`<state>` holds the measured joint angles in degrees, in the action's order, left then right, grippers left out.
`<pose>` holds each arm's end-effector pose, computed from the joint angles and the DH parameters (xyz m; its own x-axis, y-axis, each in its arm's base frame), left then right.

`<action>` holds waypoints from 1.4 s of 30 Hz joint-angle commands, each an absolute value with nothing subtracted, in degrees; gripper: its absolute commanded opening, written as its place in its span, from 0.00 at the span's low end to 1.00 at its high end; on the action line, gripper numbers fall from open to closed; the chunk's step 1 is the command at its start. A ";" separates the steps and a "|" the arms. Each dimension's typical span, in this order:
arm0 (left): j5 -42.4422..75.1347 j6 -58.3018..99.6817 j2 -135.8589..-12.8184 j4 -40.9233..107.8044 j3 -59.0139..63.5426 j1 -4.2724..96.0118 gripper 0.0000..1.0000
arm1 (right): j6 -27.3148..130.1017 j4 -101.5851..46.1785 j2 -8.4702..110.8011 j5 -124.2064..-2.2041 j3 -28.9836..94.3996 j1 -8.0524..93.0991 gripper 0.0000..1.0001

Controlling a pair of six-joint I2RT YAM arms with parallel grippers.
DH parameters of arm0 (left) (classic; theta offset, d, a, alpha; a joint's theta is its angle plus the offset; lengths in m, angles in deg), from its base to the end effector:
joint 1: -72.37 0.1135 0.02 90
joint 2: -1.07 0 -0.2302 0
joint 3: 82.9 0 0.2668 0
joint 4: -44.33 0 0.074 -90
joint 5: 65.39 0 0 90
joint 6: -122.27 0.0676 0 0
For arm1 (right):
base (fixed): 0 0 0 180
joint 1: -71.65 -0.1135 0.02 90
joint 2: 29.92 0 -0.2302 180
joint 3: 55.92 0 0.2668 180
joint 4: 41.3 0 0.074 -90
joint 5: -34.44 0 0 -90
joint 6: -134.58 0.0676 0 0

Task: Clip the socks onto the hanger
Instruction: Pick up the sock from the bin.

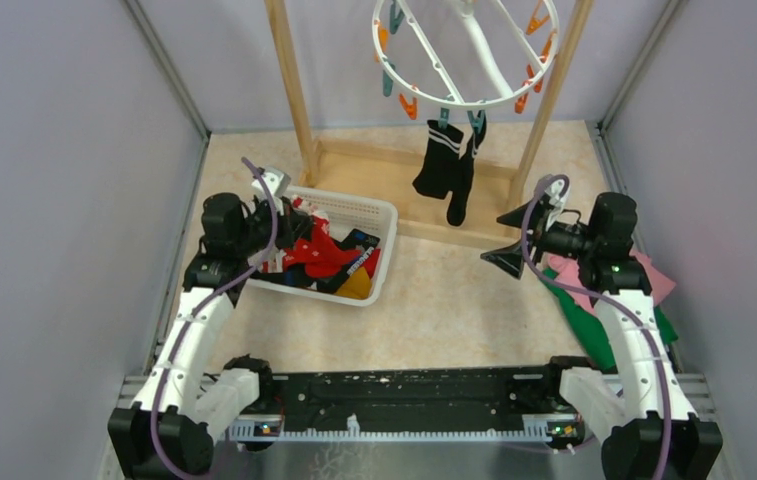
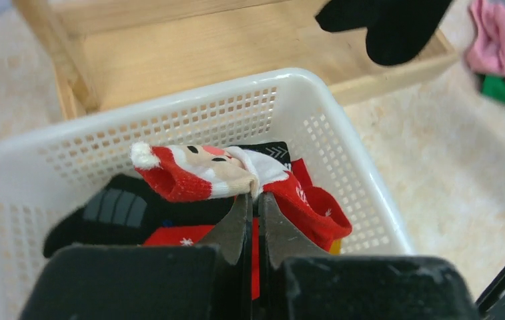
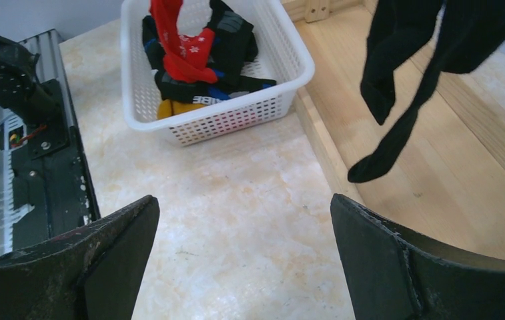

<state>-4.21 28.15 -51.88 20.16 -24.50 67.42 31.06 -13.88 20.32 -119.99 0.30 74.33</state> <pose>0.2692 -0.0560 0.2798 -0.3570 -0.0323 -0.9335 0.5061 0.8333 -0.2224 0.2368 0.0500 0.2805 -0.1636 -0.0934 -0.9821 -0.8812 0.4614 0.1030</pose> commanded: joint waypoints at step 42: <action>1.45 18.40 -56.75 72.03 -25.24 27.63 0.00 | 50.43 -40.02 23.20 -112.73 0.24 49.34 0.99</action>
<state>3.50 24.24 -58.04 65.97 -25.94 27.66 49.09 -33.90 23.32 -115.81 1.43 49.41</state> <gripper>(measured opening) 0.014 0.985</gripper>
